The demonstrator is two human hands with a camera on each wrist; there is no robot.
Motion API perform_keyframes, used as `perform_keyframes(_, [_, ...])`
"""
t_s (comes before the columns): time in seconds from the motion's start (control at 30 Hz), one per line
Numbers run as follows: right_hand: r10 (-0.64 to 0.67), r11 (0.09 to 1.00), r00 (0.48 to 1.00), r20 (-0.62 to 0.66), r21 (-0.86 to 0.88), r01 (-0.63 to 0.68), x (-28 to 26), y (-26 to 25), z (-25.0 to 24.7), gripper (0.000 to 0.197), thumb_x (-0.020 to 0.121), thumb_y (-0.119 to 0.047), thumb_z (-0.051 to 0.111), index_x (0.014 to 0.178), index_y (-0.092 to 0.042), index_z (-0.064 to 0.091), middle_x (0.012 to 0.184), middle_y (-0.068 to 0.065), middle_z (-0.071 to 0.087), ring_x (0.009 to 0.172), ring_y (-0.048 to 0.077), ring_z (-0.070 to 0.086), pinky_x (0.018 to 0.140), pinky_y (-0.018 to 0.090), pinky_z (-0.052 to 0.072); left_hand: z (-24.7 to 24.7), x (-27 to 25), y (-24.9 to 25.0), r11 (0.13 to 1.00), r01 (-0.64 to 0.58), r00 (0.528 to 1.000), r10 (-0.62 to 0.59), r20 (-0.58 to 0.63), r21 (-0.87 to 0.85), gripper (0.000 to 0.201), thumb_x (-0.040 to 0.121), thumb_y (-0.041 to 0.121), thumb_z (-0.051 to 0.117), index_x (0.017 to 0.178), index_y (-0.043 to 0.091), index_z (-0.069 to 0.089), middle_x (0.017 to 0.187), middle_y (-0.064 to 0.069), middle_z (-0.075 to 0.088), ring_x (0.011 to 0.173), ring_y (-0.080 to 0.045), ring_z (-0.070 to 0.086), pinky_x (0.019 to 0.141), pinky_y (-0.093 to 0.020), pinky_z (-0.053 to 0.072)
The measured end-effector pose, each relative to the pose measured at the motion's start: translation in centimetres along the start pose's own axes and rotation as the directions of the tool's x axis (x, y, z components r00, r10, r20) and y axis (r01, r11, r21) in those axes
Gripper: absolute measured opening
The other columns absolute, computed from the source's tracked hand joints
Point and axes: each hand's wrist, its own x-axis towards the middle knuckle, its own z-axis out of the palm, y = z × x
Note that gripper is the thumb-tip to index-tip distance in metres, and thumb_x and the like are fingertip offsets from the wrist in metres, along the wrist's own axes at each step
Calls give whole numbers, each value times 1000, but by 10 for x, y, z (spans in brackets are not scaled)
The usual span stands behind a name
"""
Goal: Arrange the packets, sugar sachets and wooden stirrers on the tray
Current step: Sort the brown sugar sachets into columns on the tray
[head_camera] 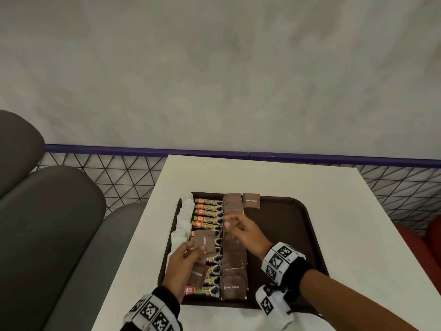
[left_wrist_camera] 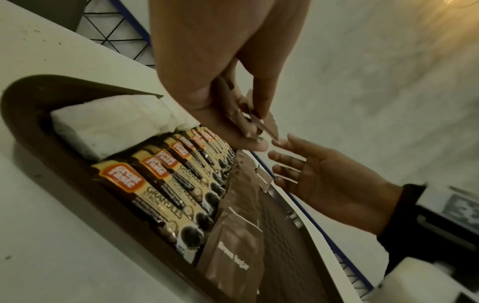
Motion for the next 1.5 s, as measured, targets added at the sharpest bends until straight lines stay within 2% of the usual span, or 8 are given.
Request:
perform_keyframes(0.13, [-42, 999, 995, 89, 19, 41, -5, -8, 9, 30, 88, -17, 60, 117, -9, 58, 88, -10, 55, 77, -5, 55, 66, 5, 43, 5, -3, 5, 986, -93, 994, 85, 63, 135, 20, 90, 15, 59, 108, 14, 66, 92, -15, 68, 74, -20, 61, 54, -23, 50])
perform_keyframes(0.23, [-44, 999, 989, 141, 22, 41, -5, -7, 8, 16, 84, -3, 62, 100, 0, 63, 73, -7, 55, 60, -12, 54, 61, 5, 41, 9, -5, 9, 980, -133, 988, 119, 101, 149, 21, 89, 16, 59, 109, 17, 66, 84, -6, 68, 71, -15, 60, 57, -19, 48])
perform_keyframes(0.33, [-25, 1000, 993, 111, 1, 25, -5, -4, -1, 12, 83, -4, 63, 78, -14, 59, 70, -5, 52, 59, -8, 50, 60, 8, 39, 7, 1, 8, 991, -92, 993, 85, 77, 100, 23, 89, 15, 60, 111, 19, 63, 93, -9, 65, 78, -20, 59, 62, -27, 48])
perform_keyframes(0.47, [75, 997, 984, -162, -12, -78, 1, 14, -27, 11, 85, -10, 63, 79, -17, 57, 81, 5, 59, 71, 12, 53, 61, 16, 42, -2, 10, 5, 995, 24, 997, -17, 72, -97, 36, 90, -3, 47, 117, 19, 55, 112, -7, 57, 97, -23, 56, 69, -35, 51])
perform_keyframes(0.7, [229, 952, 788, -571, -36, -303, 31, 39, -72, 2, 85, -9, 62, 85, -8, 60, 87, 11, 63, 85, 26, 58, 75, 27, 39, -30, 20, -3, 982, 83, 993, -68, 94, -167, 57, 88, -17, 40, 130, 21, 43, 129, -9, 49, 115, -29, 53, 80, -44, 50])
perform_keyframes(0.93, [296, 902, 776, -557, -105, -419, 64, 49, -74, 10, 86, -8, 60, 94, -4, 62, 99, 19, 66, 97, 32, 59, 74, 26, 37, -41, 28, -1, 974, 170, 978, -150, 142, -147, 78, 82, -17, 54, 141, 29, 34, 128, -15, 48, 106, -37, 60, 64, -42, 56])
perform_keyframes(1.27, [307, 862, 782, -543, -191, -470, 90, 63, -63, 10, 85, -14, 61, 82, -16, 52, 87, 11, 61, 87, 29, 58, 79, 34, 47, -40, 26, 2, 979, 114, 986, -91, 137, -170, 52, 88, -5, 53, 120, 33, 38, 108, -3, 59, 93, -24, 63, 50, -29, 56])
perform_keyframes(1.5, [288, 868, 764, -577, -179, -462, 88, 65, -65, 18, 80, -18, 67, 77, -22, 50, 100, 16, 61, 100, 31, 53, 87, 41, 48, -42, 30, -1, 966, 126, 986, -97, 135, -228, 69, 88, -6, 52, 140, 35, 32, 127, -8, 57, 101, -27, 67, 65, -41, 57])
